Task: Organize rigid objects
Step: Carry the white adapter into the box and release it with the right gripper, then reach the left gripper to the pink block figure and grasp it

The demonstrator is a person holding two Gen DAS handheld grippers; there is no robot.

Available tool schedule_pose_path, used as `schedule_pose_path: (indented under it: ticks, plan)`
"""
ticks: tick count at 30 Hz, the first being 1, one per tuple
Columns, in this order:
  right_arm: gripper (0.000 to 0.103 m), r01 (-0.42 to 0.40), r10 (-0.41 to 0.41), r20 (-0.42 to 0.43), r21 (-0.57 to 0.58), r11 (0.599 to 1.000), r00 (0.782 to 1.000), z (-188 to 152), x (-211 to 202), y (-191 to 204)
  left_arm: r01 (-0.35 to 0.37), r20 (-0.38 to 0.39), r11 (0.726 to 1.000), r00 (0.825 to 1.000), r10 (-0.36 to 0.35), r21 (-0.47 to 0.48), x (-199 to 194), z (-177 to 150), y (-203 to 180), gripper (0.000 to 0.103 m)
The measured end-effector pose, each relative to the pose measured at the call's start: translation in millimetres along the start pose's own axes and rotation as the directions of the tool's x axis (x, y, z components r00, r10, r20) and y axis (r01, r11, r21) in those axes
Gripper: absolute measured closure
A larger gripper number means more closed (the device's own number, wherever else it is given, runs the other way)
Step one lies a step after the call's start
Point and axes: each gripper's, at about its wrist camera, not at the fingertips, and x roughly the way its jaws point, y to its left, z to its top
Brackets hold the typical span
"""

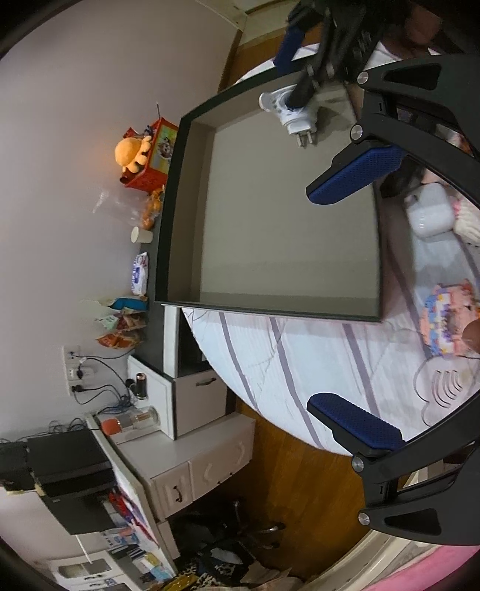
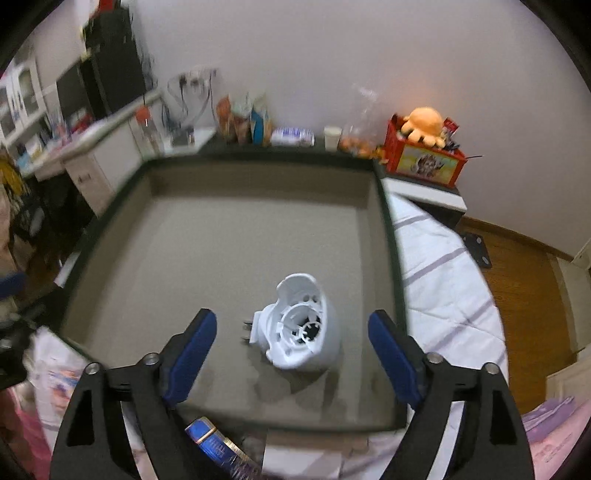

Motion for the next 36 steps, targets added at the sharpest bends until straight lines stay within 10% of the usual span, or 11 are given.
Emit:
schedule_pose_path:
  ticks: [20,36]
  plan:
    - [0.000,-0.127,0.127,0.011,0.191,0.973,0.992,-137.0,-95.0,-23.4,0.006,-0.085,1.000,0.996,-0.006,0.002,-45.6,-132.2,16.4,0.000]
    - [0.000,-0.104,0.108,-0.015,0.172,0.980,0.994,-144.2,-91.4,-11.6,-0.043,-0.110,0.999,0.993,0.042,-0.006,-36.1,-121.9,22.3,0.000]
